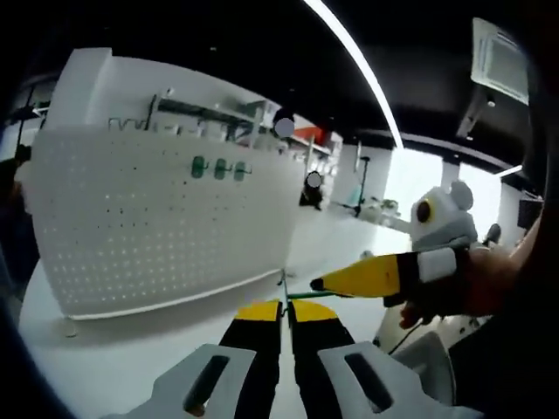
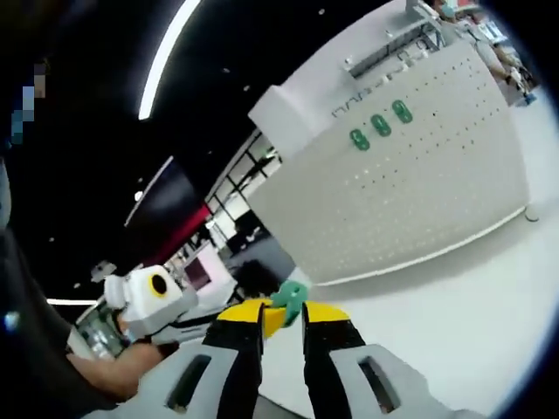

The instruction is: Insert the hook assembly into the mounting plate slot until the hook locks in place.

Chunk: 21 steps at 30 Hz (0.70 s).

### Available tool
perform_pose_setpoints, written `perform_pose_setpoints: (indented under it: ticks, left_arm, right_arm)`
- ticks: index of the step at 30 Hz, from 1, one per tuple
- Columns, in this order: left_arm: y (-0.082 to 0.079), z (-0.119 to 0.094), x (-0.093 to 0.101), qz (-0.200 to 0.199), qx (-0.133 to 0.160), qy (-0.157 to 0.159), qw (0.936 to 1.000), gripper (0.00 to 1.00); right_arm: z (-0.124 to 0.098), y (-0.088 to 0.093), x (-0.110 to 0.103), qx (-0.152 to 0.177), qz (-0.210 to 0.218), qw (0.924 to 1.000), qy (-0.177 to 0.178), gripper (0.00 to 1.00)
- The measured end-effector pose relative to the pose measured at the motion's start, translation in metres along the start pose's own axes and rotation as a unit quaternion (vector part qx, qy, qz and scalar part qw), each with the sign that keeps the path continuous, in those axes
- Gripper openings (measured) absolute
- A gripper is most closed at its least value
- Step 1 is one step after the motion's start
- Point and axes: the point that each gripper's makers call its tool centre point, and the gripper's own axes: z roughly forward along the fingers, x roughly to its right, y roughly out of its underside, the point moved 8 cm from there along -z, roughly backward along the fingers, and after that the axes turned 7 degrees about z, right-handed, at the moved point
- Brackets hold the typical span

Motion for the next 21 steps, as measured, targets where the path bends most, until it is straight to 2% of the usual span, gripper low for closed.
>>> perform_pose_setpoints:
  ticks: [4,8,16,21]
  left_arm:
    - [-0.005,-0.001,0.003,0.018,0.009,-0.006,0.9998,0.03]
    - [-0.009,-0.001,0.008,0.015,0.019,-0.005,0.9997,0.03]
    - [-0.012,-0.001,0.013,0.034,0.026,-0.007,0.9991,0.03]
    - [-0.014,-0.003,0.014,0.056,0.027,-0.011,0.9980,0.03]
  right_arm:
    - [0.003,0.001,0.000,0.002,0.034,0.9994,-0.002,0.12]
    - [0.003,0.000,-0.003,0.012,0.045,0.9989,-0.004,0.11]
    - [0.002,-0.001,-0.005,0.016,0.067,0.9976,-0.008,0.08]
    - [0.002,-0.002,-0.005,0.020,0.088,0.9958,-0.012,0.02]
